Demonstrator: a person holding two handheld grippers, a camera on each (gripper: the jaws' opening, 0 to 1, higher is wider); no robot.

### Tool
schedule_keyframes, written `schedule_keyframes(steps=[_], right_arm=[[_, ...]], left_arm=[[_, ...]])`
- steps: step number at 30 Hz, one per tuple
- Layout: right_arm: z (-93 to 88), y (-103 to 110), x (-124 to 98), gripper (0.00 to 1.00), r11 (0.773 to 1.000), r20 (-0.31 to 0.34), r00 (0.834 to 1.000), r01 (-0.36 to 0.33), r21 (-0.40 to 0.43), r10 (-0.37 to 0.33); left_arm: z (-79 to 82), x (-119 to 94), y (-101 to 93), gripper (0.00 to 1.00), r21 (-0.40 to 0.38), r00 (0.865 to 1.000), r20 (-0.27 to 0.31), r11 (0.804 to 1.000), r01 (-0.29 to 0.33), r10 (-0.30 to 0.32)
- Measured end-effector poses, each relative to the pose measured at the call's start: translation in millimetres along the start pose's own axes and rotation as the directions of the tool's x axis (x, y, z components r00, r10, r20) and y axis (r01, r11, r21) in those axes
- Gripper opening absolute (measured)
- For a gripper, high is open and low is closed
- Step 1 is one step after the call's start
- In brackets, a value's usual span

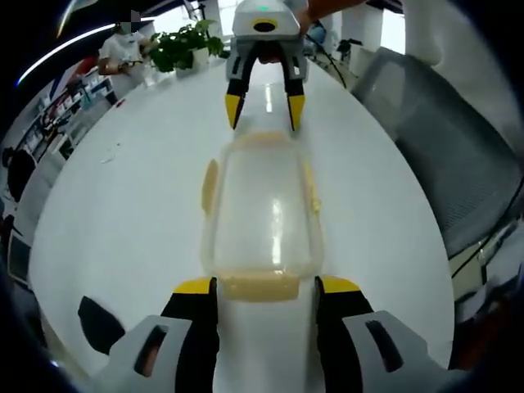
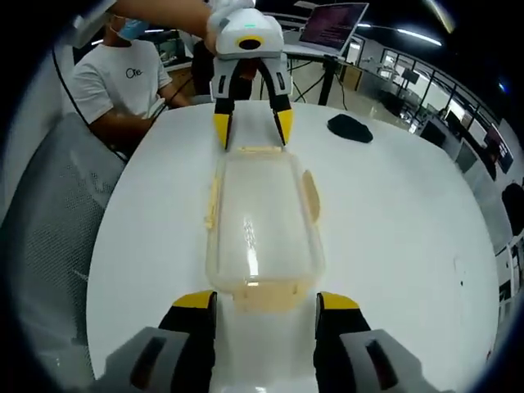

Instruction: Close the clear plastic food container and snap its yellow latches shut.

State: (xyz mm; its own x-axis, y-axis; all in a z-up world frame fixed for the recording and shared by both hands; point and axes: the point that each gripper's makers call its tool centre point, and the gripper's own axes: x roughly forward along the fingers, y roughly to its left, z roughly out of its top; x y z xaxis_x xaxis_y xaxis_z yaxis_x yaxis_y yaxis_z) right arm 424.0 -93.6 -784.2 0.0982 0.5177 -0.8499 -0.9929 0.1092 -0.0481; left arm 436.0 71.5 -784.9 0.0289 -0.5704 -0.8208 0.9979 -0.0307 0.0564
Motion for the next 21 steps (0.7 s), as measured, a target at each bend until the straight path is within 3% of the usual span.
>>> schedule_keyframes(steps=[16, 21], right_arm=[[-5.7, -0.4, 11.3, 0.43, 0.999, -0.049, 0.998, -0.032, -0.024, 0.031], [-6.1, 2.2, 16.4, 0.40, 0.998, -0.057, 0.998, -0.042, -0.040, 0.040]], left_arm=[[-6.1, 6.0, 2.3, 0.39, 0.013, 1.000, -0.024, 1.000, 0.013, -0.013], [-7.4, 8.8, 0.0, 0.41, 0.018, 0.999, -0.040, 1.000, 0.022, -0.022]])
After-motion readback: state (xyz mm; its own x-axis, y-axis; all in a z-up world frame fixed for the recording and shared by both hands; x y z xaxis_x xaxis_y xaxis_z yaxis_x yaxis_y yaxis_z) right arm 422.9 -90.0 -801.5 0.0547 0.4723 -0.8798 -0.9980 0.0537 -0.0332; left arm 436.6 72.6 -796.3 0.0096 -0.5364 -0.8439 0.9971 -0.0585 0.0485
